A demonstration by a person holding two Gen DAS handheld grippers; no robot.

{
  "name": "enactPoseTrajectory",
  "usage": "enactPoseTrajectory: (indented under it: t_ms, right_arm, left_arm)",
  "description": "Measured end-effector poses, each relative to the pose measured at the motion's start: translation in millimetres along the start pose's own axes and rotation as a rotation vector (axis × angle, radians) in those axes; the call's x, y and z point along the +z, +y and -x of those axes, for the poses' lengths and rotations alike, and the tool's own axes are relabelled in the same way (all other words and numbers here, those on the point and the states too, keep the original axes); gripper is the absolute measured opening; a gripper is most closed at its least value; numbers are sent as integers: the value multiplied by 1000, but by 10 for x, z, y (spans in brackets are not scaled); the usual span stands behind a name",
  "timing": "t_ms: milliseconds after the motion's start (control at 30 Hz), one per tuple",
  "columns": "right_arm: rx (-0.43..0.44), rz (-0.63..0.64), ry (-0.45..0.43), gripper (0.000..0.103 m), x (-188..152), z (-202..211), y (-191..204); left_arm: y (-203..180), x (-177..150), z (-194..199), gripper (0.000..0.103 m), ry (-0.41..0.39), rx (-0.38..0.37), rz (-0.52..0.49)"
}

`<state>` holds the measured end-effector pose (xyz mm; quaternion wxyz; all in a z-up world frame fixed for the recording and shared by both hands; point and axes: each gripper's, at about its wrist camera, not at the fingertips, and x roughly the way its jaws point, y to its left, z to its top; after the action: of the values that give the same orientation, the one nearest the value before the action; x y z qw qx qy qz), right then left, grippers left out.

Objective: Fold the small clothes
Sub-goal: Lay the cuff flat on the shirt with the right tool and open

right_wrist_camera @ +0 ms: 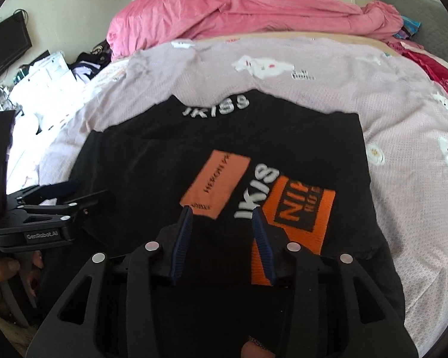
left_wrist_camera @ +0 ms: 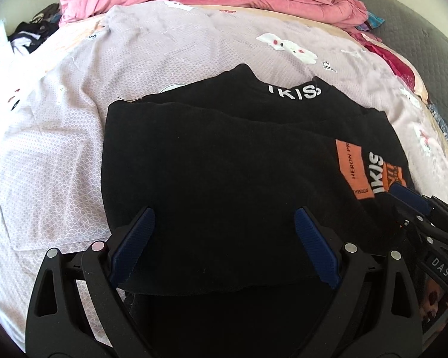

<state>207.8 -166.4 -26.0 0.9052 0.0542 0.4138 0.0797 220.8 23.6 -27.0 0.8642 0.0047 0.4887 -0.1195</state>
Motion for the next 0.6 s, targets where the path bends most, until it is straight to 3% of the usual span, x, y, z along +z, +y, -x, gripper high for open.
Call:
enactPoseTrajectory:
  t_ms: [100, 300, 367, 500, 600]
  right_arm:
    - [-11, -34, 47, 42, -32, -101, -79]
    - [1, -65, 33, 46, -60, -56, -119]
    - [18, -86, 27, 54, -65, -25, -134]
    - [21, -99, 29, 56, -71, 24, -152]
    - [24, -103, 23, 65, -83, 80, -160]
  left_arm:
    - [33, -12, -12, 88, -3, -23, 19]
    - [46, -46, 23, 88, -21, -29, 17]
    - [70, -51, 62, 88, -31, -51, 37]
    - [153, -43, 151, 88, -44, -100, 89]
    - [174, -37, 220, 88, -54, -112, 110]
